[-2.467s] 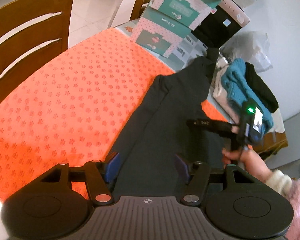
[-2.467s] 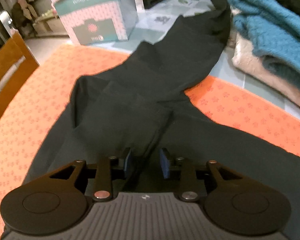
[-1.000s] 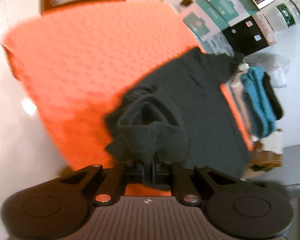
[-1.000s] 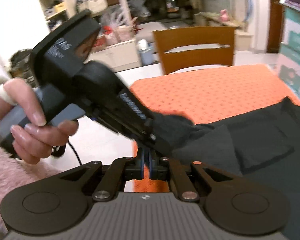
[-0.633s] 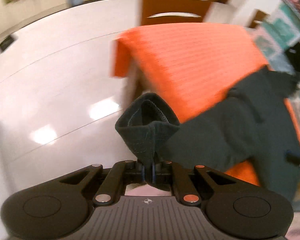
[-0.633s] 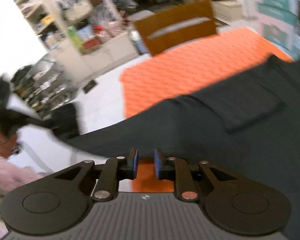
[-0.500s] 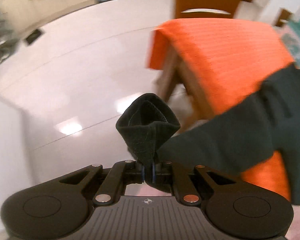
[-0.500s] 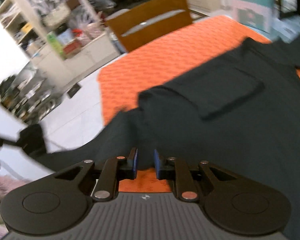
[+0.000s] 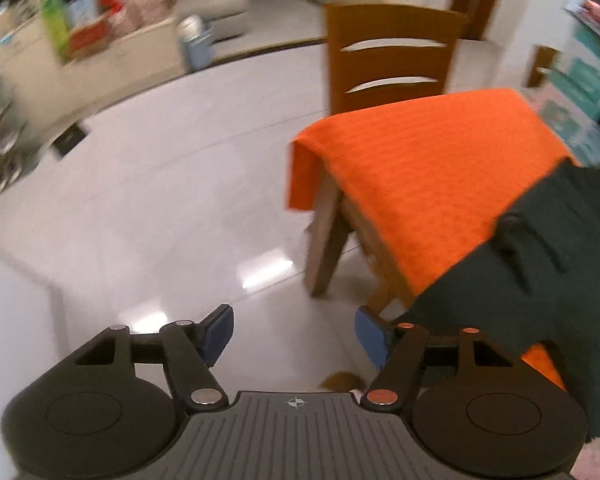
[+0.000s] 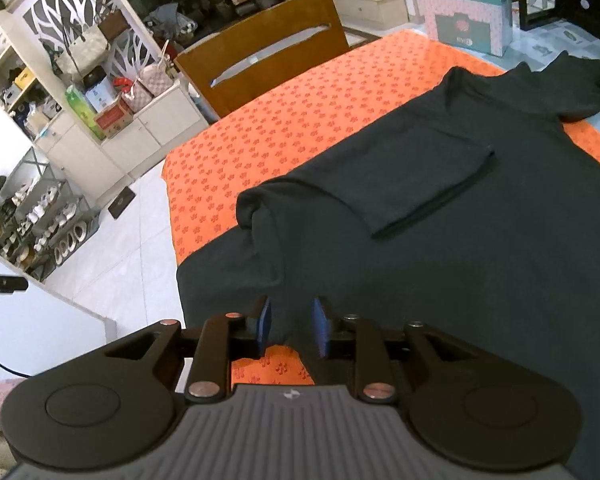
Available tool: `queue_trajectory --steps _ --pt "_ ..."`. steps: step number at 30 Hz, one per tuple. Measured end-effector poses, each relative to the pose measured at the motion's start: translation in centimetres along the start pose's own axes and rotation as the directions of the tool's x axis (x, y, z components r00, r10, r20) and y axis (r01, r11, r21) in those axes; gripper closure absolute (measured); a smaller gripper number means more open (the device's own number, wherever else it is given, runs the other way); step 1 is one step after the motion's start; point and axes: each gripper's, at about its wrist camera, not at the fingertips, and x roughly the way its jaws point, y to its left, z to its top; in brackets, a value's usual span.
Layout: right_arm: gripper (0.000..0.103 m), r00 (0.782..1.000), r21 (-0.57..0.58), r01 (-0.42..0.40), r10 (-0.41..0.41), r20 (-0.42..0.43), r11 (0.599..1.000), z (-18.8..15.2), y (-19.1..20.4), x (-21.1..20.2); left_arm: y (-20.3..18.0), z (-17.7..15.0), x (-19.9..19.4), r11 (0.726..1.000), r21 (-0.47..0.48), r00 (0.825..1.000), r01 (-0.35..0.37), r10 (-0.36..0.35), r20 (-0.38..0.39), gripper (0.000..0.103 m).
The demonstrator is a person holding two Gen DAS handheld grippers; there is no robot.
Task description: Fold clothes
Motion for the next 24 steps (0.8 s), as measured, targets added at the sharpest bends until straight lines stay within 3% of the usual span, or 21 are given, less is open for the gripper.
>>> queue_trajectory --steps 4,9,17,24 --pt "0.071 0.999 0.037 0.025 -0.027 0.035 0.999 -0.1 -0.2 -0.7 -3.7 2.2 0.4 0.989 0.123 0.996 0.078 -0.082 0.026 0.028" --pt "0.069 0.995 0.094 0.061 -0.068 0.077 0.994 -0.3 -0.7 -1.5 -8.0 4.3 1.6 0.950 0.266 0.984 0.162 -0.176 0.027 0.026" --pt "0.067 0.973 0.244 0.162 -0.196 0.122 0.956 -0.4 -1.3 -1.5 -13.2 8.5 5.4 0.853 0.425 0.947 0.302 -0.320 -0.030 0.025" --pt "0.062 0.940 0.403 0.239 -0.315 0.132 0.883 0.4 -1.0 0.3 -17.1 13.1 9.2 0.737 0.538 0.901 0.409 -0.421 -0.107 0.025"
